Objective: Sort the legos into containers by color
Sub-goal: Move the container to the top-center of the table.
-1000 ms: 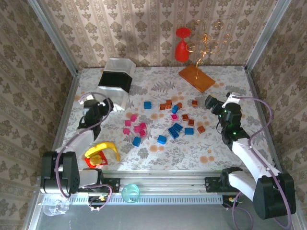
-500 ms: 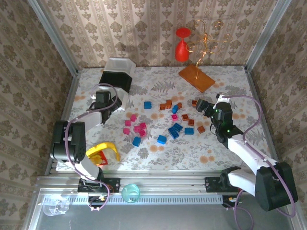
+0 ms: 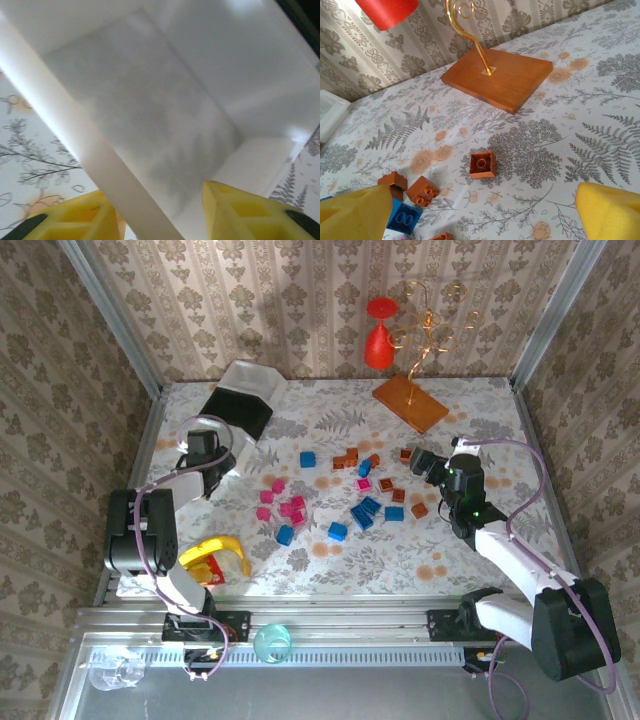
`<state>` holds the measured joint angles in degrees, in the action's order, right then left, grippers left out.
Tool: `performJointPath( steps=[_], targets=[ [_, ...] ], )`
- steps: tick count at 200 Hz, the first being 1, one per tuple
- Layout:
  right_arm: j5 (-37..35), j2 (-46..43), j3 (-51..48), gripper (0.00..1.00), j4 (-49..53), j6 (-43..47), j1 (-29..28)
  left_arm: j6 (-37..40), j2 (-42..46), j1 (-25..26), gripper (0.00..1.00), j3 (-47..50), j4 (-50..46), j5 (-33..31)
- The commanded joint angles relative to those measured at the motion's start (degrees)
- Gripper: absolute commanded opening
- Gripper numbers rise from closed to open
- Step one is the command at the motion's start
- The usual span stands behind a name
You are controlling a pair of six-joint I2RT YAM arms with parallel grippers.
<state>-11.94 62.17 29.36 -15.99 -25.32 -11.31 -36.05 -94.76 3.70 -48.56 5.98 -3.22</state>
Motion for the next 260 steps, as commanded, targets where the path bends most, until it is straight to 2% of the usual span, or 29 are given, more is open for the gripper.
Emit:
performJointPath(
  steps=[1, 33, 81, 121, 146, 176, 195, 217, 235, 260],
  targets=[
    [-2.6, -1.5, -1.4, 0.95, 0.7, -0.1, -0.3, 4.1, 0.1, 0.1, 0.38, -0.4, -3.2, 2.5],
    [-1.9, -0.7, -1.1, 0.95, 0.6, -0.8, -0.4, 6.0, -2.8, 2.4, 0.32, -4.7, -5.7, 6.0],
    [-1.9, -0.8, -1.4, 0.95, 1.0, -1.0, -0.5, 10.3, -8.1, 6.6, 0.31, -12.0, -9.5, 6.9],
    [-1.4, -0.6, -1.1, 0.95, 1.2, -1.2, -0.4, 13.2, -12.6, 7.3, 0.3, -18.9, -12.8, 8.7],
    [-0.6, -0.2, -0.8, 0.95, 1.3, -1.5, -0.6, 14.6, -15.5, 7.5, 0.36, -24.3, -14.3, 8.5],
    [1.4, 0.0, 0.3, 0.94, 2.4, -0.2, -1.5, 15.9, -17.4, 7.5, 0.54, -31.1, -17.7, 7.8],
    [3.8, -0.2, 1.7, 0.94, 4.3, 3.1, -3.5, 16.3, -12.9, 7.5, 0.64, -29.7, -17.3, 5.8],
    [9.3, 0.0, 2.8, 0.93, 5.6, 7.9, -6.3, 14.8, -1.0, 7.7, 0.74, -18.8, -12.0, 4.1],
    [12.4, 0.7, 3.3, 0.93, 5.4, 10.4, -9.0, 14.1, 8.7, 8.6, 0.77, -8.2, -9.2, 6.5],
    [13.4, 3.9, 4.1, 0.93, 3.5, 10.9, -11.6, 15.9, 15.6, 12.2, 0.79, -1.2, -14.8, 8.3]
  ],
)
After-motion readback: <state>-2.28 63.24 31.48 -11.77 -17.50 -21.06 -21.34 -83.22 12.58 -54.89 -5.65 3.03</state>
